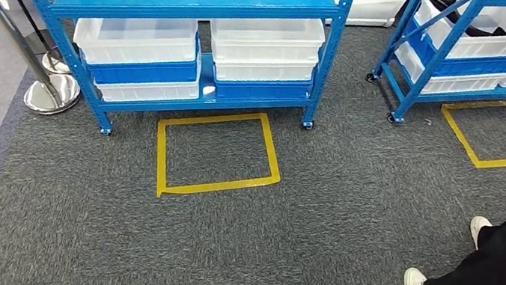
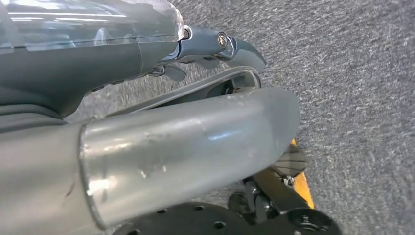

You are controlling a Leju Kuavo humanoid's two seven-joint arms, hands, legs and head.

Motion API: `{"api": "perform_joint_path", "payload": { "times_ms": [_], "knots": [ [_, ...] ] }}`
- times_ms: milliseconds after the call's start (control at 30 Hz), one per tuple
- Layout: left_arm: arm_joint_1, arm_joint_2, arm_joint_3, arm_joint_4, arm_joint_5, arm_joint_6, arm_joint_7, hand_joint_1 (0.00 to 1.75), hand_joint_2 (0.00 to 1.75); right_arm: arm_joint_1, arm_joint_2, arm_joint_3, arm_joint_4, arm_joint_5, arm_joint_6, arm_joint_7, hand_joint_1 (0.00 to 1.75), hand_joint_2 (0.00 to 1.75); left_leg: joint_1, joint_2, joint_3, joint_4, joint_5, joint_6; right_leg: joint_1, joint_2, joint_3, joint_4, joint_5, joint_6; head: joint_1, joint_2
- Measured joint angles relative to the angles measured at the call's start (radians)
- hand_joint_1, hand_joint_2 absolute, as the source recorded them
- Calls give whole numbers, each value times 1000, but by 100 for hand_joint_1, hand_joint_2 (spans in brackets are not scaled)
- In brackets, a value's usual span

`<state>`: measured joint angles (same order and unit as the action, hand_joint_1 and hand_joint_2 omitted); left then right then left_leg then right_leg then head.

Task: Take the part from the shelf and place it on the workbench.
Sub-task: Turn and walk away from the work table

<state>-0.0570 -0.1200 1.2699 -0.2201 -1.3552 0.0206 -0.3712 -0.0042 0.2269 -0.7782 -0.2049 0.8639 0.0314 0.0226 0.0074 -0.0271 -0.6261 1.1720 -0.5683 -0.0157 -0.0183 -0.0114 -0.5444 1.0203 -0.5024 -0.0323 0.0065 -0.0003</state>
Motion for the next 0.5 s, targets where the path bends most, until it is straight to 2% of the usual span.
{"api": "perform_joint_path", "payload": {
  "times_ms": [33,67,100,133,167,233,267,300,367,400,433,500],
  "knots": [
    [-2,0,0,0,0,0,0,0,0,1,0,0,0,0,-1,0,0,0,2,11,-33,66,-29,-4,1,-14,0,0,-2,-1,0,0],
    [-2,0,0,0,0,0,0,0,0,2,0,0,0,1,-1,0,0,0,4,16,-56,111,-41,-7,3,-27,1,1,-4,-2,0,0],
    [0,0,0,0,0,0,0,0,0,3,0,0,0,1,-1,1,0,0,5,19,-60,119,-33,-8,3,-40,3,1,-6,-1,0,0],
    [1,0,0,0,0,0,0,0,0,3,0,0,0,1,-1,1,0,0,6,24,-43,86,-5,-8,4,-52,6,2,-9,1,0,0],
    [3,0,0,0,0,0,0,0,0,3,0,0,0,1,-1,1,0,0,6,36,-10,22,32,-5,4,-63,11,2,-13,3,0,0],
    [2,0,0,0,0,0,0,0,0,3,0,0,0,1,-1,1,0,0,-1,82,56,-110,83,7,7,-84,20,3,-21,12,0,0],
    [0,0,0,0,0,0,0,0,0,2,0,-1,0,1,-1,1,0,0,-5,97,72,-145,92,13,9,-93,24,3,-24,17,0,0],
    [0,0,0,0,0,0,-1,0,0,1,0,-2,0,1,-1,1,0,0,-9,102,76,-158,90,20,11,-102,27,1,-25,22,0,0],
    [2,0,0,0,0,0,-1,0,0,-2,0,-3,0,1,-1,1,0,0,-7,78,77,-165,95,31,12,-116,37,-4,-28,33,0,0],
    [3,-1,0,0,0,0,-1,0,0,-3,0,-4,0,2,-1,2,0,0,-4,67,81,-170,98,38,11,-104,39,1,-35,39,0,0],
    [3,-1,0,0,0,0,-1,0,0,-3,0,-4,0,2,-2,2,0,0,-1,57,85,-176,102,44,9,-79,32,22,-53,44,1,0],
    [0,-3,0,0,-3,0,-1,0,0,-2,0,-5,0,2,-2,2,0,0,1,37,87,-181,107,54,5,-18,-16,125,-111,48,1,0]
  ]
}}
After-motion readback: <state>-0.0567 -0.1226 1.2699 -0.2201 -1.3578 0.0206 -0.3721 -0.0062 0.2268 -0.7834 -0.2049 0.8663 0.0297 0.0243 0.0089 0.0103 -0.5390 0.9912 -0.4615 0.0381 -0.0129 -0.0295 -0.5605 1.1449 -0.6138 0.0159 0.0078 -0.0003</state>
